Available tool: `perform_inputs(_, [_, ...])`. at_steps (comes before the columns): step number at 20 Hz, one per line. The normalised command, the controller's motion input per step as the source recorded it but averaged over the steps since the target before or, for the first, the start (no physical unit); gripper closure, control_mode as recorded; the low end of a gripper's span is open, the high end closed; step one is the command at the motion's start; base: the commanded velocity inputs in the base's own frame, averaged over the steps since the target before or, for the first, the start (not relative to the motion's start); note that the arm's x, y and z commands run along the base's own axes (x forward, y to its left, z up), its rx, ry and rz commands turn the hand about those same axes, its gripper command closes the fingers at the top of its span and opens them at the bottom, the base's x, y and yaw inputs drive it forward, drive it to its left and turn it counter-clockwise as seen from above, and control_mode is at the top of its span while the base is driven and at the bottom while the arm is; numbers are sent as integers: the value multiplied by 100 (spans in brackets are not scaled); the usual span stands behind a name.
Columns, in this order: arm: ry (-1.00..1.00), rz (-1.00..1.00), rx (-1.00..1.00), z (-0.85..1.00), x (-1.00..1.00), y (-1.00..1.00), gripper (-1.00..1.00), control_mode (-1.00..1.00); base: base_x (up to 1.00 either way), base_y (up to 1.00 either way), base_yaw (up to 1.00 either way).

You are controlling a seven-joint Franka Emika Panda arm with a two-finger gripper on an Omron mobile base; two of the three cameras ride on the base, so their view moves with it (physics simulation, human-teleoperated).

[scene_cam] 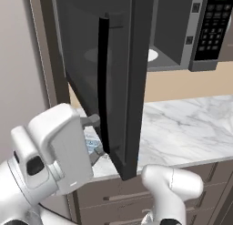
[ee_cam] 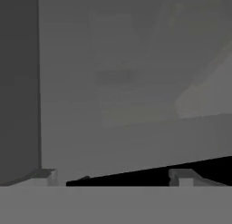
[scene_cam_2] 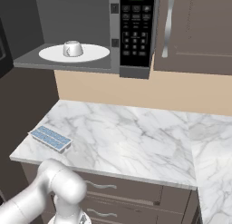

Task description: Pick the mug from the counter and place it inside the microwave. Then close the microwave.

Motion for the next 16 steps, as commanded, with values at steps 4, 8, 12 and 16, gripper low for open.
perform_inputs(4, [16,6,0,30,3,-41,-100,-100,0,0,0])
perform_inputs(8, [3,9,0,18,12,-33,-100,-100,0,0,0])
perform_inputs(12, [0,14,0,7,30,-29,-100,-100,0,0,0])
perform_inputs(16, [0,14,0,9,33,-34,-100,-100,0,0,0])
